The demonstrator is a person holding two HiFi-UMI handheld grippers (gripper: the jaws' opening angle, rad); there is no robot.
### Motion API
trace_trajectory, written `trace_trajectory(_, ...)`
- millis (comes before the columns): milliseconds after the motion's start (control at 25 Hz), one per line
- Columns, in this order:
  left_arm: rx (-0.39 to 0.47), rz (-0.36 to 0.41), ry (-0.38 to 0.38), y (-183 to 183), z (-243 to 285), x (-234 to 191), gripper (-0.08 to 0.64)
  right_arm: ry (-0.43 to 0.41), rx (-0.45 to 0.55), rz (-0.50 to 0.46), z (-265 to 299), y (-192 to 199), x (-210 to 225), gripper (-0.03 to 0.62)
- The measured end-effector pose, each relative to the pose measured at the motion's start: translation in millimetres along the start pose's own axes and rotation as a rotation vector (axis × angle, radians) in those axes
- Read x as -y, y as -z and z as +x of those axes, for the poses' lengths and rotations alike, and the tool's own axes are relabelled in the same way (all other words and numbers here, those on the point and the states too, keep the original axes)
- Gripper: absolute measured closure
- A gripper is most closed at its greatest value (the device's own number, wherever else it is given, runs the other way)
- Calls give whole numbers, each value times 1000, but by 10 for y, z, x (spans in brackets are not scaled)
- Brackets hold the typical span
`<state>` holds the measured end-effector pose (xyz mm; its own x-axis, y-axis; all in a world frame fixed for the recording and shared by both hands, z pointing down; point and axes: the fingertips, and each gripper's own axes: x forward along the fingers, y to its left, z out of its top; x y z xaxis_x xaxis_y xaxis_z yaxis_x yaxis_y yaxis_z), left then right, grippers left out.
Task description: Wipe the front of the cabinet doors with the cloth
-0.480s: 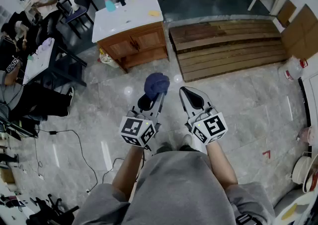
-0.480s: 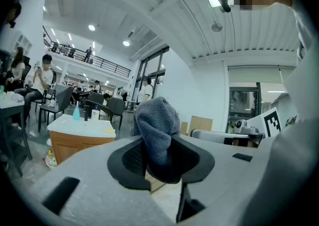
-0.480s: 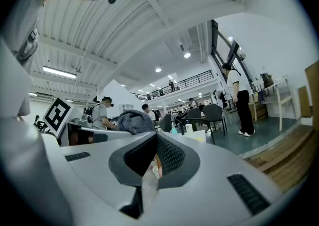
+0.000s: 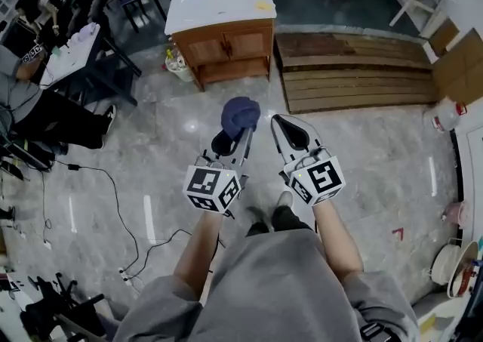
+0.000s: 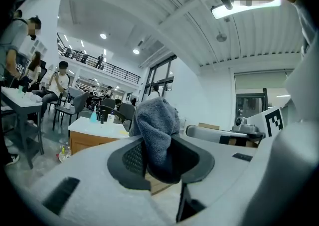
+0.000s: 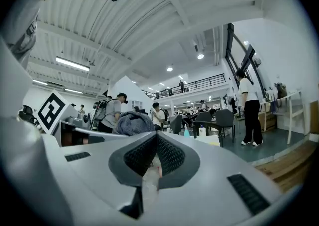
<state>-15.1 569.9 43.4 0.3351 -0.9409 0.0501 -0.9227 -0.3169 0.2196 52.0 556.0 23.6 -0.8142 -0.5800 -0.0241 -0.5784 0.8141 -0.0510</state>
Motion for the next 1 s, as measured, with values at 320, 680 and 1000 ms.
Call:
trace_trajectory(320, -7, -32, 1, 133, -83, 61, 454, 8, -32, -19, -79, 108, -79, 581)
trace_trajectory(680, -21, -4, 2, 154, 172, 232, 454, 1, -17, 1, -121, 103, 232, 581)
trace_trajectory(1000, -29, 23, -22, 215, 566, 431, 454, -8, -23, 7, -248, 179, 696, 580)
